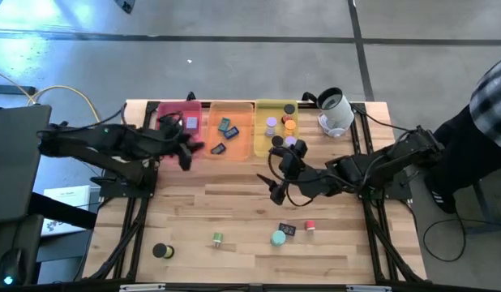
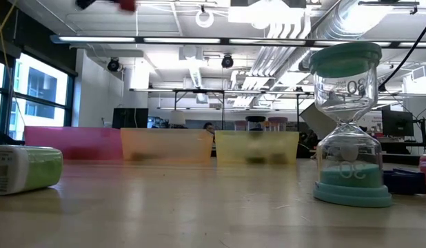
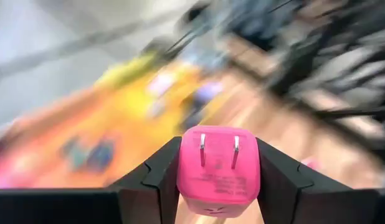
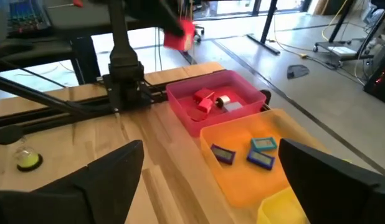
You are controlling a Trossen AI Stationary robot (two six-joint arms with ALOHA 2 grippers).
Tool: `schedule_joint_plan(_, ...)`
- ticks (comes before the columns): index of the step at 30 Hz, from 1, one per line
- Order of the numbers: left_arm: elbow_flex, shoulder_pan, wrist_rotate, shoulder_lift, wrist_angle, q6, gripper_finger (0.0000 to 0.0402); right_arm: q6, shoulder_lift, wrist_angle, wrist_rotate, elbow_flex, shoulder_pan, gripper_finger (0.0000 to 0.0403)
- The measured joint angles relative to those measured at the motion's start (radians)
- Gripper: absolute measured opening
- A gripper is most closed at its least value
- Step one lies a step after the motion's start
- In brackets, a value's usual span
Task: Pick & Place Office items
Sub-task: Put the pink charger adapter into the red bin
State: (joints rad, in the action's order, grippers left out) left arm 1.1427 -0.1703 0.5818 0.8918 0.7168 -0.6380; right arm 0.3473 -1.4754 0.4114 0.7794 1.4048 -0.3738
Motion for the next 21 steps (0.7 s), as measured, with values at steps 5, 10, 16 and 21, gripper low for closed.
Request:
schedule_joint_plan(5, 0.0, 0.143, -0.031, -0.045, 0.465, -0.364, 0.0148, -0.001, 0.0, -0.001, -0.036, 0.0, 0.028, 0.036)
schedule_joint_plan(10, 0.0, 0.288, -0.108, -0.019, 0.684, -0.451, 0.0148, -0.009, 0.0, -0.003, -0.118, 0.0, 0.063, 0.036)
schedule_joint_plan(16, 0.0, 0.498, -0.325, 0.075, 0.697, -0.248, 0.0148, -0.01, 0.0, -0.004, -0.223, 0.0, 0.1, 0.036)
schedule_joint_plan(21, 0.0, 0.692, -0.355, 0.195, 0.672, -0.018, 0.0148, -0.003, 0.0, -0.003, -0.258, 0.0, 0.101, 0.036)
